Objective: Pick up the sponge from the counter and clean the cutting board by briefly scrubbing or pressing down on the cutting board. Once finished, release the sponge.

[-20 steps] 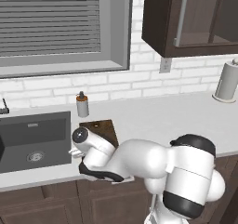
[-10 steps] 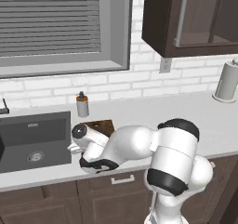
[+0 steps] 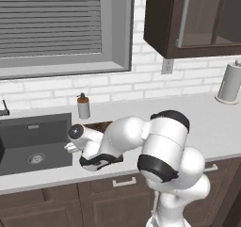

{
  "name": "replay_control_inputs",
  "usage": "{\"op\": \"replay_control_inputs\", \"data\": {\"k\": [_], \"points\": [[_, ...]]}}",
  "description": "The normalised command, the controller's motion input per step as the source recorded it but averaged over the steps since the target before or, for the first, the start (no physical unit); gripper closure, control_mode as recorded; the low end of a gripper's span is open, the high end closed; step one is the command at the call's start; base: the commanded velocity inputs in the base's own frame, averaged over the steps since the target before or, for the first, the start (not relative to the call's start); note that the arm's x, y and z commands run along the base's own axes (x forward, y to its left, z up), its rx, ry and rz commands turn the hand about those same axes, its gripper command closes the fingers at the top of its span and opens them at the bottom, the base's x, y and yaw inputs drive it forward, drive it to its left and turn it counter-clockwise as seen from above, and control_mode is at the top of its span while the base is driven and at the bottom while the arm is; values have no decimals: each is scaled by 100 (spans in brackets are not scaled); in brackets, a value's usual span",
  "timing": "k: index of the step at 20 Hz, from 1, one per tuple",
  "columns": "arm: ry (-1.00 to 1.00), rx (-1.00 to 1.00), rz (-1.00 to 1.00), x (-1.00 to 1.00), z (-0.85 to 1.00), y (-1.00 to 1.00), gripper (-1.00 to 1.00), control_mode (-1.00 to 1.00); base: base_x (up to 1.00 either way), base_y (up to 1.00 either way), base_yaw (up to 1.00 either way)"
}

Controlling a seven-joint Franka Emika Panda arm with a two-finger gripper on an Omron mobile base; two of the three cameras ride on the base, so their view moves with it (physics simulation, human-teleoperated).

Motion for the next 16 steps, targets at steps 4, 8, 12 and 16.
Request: {"op": "replay_control_inputs", "data": {"k": [4,8,12,16], "points": [[-19,0,0,35,-61,0,100,-100,0,0,0],[-20,0,0,43,-59,0,100,-100,0,0,0],[-3,2,1,41,-39,-27,100,-100,0,0,0],[0,6,0,38,-34,-59,100,-100,0,0,0]]}}
